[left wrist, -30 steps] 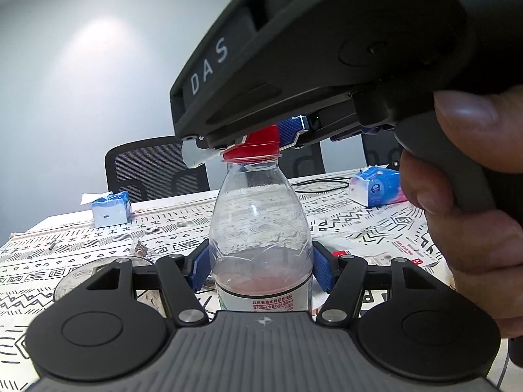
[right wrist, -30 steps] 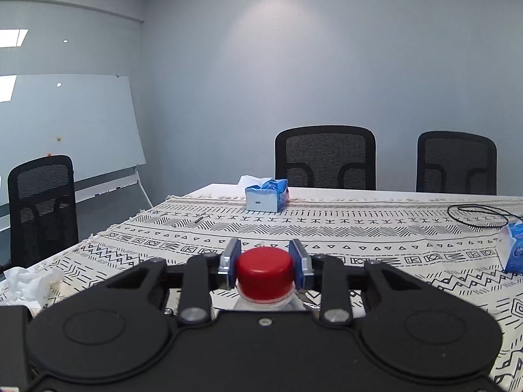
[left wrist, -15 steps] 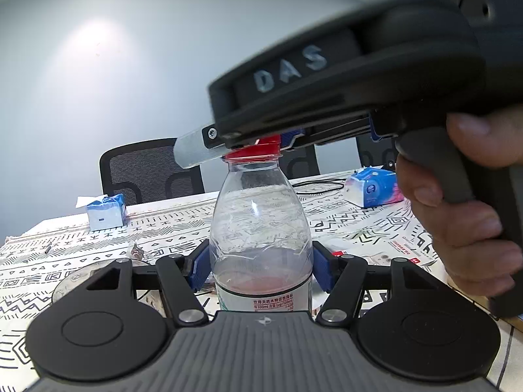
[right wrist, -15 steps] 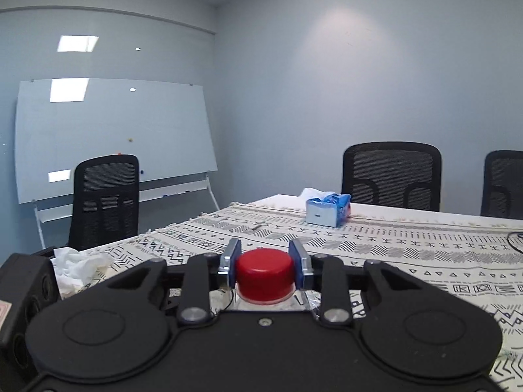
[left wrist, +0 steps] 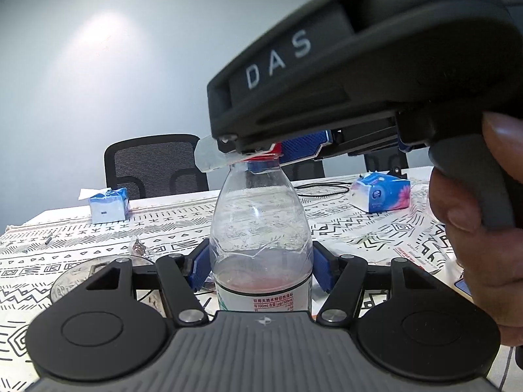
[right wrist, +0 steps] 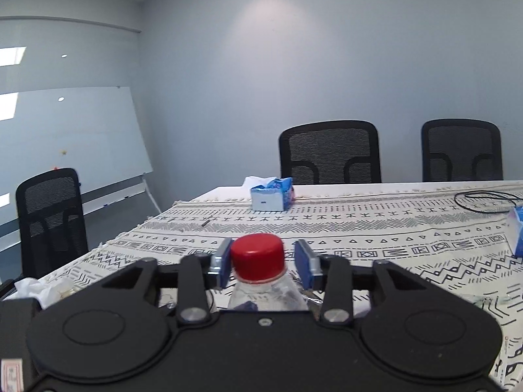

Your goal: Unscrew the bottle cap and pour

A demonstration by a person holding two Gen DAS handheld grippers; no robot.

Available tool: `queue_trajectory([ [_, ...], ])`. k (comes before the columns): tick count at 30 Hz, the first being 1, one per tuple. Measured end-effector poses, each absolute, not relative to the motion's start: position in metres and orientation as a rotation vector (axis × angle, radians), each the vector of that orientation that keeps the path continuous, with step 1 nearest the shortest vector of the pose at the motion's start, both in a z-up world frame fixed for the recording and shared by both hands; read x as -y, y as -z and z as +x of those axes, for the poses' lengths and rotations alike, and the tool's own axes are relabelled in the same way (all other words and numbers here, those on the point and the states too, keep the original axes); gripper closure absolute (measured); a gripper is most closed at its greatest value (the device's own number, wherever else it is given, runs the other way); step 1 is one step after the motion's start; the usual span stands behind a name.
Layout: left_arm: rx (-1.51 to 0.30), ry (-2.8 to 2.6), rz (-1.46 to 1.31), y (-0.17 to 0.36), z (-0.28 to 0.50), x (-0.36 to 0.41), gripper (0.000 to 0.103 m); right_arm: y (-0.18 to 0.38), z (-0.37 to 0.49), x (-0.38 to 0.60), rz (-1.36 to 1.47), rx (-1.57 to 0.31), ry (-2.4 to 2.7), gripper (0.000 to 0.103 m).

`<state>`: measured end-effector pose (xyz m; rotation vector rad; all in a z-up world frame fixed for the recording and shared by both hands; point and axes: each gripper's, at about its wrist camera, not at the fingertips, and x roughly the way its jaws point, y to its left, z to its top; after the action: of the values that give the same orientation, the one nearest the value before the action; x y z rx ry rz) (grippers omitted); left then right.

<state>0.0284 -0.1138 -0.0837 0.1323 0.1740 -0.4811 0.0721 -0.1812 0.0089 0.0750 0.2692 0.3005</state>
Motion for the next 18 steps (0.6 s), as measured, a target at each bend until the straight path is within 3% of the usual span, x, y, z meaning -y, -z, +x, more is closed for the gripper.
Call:
queue_trajectory([
  [12,-0.181,0.495,0.115,0.078,0.029,0.111,0.044,-0.006,0.077,0.207,-0.029,-0.214,-0.560,0.067],
  [15,-0.182,0.492,0.119,0.076,0.043,0.113,0.044,-0.016,0.067,0.201,-0.040,-0.185,-0.509,0.052],
  [18,-0.183,0.486,0.127,0.076,0.050,0.114,0.044,-0.026,0.062,0.192,-0.034,-0.185,-0.456,0.049],
])
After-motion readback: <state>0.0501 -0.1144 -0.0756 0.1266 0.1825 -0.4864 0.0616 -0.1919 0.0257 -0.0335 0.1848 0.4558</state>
